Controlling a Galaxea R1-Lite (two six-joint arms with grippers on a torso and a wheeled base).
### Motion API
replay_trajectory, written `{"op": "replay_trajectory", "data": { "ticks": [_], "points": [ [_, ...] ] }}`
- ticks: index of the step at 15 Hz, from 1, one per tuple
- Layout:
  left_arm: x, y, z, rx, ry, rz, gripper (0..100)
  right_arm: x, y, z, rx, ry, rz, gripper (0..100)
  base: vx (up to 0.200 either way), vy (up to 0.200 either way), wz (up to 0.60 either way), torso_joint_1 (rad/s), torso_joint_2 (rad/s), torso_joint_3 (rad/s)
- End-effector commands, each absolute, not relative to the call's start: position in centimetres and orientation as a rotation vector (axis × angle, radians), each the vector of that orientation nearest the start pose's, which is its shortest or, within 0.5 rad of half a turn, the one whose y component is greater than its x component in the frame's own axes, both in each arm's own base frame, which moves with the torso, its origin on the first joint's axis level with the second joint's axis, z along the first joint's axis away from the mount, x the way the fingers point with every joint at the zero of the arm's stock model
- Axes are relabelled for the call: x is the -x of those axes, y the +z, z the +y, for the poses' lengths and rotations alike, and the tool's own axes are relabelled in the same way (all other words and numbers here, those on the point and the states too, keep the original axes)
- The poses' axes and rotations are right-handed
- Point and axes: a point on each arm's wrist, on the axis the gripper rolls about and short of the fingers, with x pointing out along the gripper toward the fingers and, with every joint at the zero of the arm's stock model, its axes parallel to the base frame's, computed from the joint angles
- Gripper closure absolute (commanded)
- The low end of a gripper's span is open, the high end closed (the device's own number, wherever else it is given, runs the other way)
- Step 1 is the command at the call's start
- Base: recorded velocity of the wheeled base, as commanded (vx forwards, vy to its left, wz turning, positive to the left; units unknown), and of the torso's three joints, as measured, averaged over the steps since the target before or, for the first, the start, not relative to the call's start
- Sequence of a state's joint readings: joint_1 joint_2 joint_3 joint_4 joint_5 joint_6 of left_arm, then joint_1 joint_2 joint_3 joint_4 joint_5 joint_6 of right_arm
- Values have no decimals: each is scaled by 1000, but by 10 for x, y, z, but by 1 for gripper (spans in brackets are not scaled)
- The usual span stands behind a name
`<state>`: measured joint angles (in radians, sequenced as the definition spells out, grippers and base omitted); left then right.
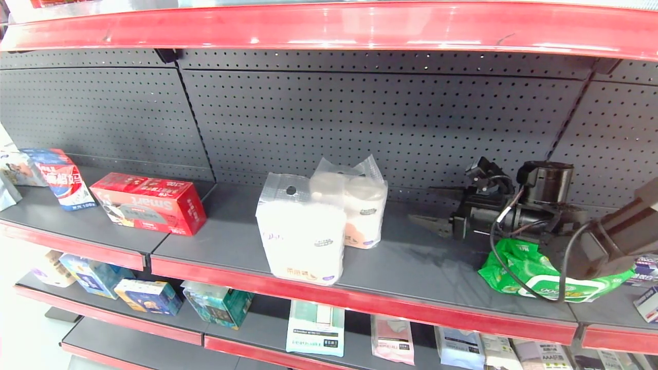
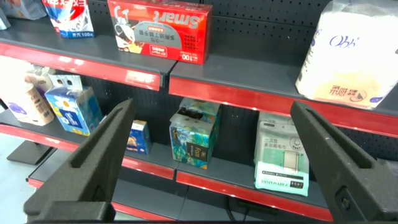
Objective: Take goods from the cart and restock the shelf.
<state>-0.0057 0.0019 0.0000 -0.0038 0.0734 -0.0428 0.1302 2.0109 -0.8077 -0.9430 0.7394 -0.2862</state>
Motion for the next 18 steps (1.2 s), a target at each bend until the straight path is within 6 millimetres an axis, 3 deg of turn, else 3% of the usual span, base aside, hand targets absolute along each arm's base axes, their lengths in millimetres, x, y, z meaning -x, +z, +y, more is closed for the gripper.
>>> {"op": "replay_trajectory", "data": {
  "ticks": [1,5,7,10,11,15,17,18],
  "points": [
    [23,76,2,43,67,-5,0,-333,136,58,184,834,89,0,0,0,0,0,0,0],
    [23,76,2,43,67,-5,0,-294,153,38,167,657,106,0,0,0,0,0,0,0],
    [23,76,2,43,67,-5,0,-276,171,27,155,479,102,0,0,0,0,0,0,0],
    [23,76,2,43,69,-5,0,-228,180,13,149,185,109,0,0,0,0,0,0,0],
    [23,76,2,43,69,-5,0,-205,179,10,153,98,120,0,0,0,0,0,0,0],
    [23,76,2,43,67,-5,0,-81,167,-6,159,-132,204,0,0,0,0,0,0,0],
    [23,76,2,43,67,-5,0,-30,136,-7,151,-240,154,0,0,0,0,0,0,0],
    [23,76,2,43,69,-5,0,-14,120,-4,143,-213,117,0,0,0,0,0,0,0]
  ]
}}
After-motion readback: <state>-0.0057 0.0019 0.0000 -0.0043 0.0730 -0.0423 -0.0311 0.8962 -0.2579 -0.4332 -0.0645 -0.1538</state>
